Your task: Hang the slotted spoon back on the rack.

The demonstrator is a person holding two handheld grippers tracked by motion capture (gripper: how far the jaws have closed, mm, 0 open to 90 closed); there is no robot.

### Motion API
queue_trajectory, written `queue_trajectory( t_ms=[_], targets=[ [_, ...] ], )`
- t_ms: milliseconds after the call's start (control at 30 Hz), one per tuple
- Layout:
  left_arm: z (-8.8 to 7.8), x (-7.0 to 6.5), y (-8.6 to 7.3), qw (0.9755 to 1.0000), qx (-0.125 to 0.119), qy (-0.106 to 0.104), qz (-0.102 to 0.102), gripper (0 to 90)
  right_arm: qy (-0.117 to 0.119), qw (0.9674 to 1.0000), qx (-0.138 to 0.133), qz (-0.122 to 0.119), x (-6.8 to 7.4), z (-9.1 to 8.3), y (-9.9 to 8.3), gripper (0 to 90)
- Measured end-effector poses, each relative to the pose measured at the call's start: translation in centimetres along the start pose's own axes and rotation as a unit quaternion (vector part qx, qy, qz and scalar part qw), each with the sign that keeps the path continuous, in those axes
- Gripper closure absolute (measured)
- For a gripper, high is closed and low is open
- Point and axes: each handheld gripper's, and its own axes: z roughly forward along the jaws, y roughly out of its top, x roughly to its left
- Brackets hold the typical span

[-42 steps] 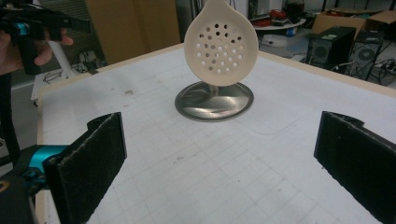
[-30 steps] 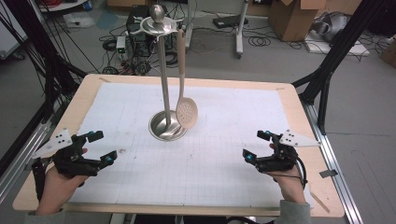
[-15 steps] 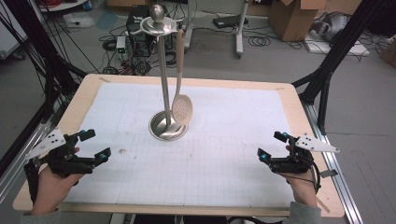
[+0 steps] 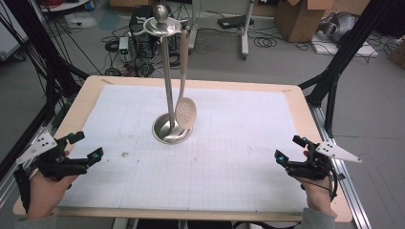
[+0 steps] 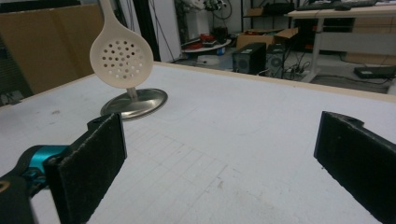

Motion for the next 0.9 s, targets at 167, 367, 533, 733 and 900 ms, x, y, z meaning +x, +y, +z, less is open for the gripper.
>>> queue_trajectory(
  t_ms=[167,367,533,733,900],
  targets=[
    [-0.3,0.4,-0.2,0.9996,0.011,0.024,0.011,2.0,-0.018,0.9998,0.0,-0.006,-0.4,-0.5,-0.1,1.4],
    [-0.6,0.8,-0.3,0.9993,0.013,0.033,0.008,2.1,-0.026,0.9996,-0.002,-0.004,-0.8,-1.1,-0.2,1.4],
    [-0.9,1.3,-0.6,0.9991,0.01,0.041,-0.001,2.0,-0.036,0.9993,-0.004,-0.001,-1.2,-1.5,-0.6,1.4],
    [-1.2,2.0,-1.0,0.9985,0.009,0.052,-0.011,2.1,-0.038,0.9988,-0.022,0.021,-1.9,-2.3,-0.9,1.4],
    [-1.1,2.2,-1.2,0.9983,0.011,0.055,-0.015,2.1,-0.043,0.9986,-0.022,0.021,-2.2,-2.6,-1.0,1.4]
  ],
)
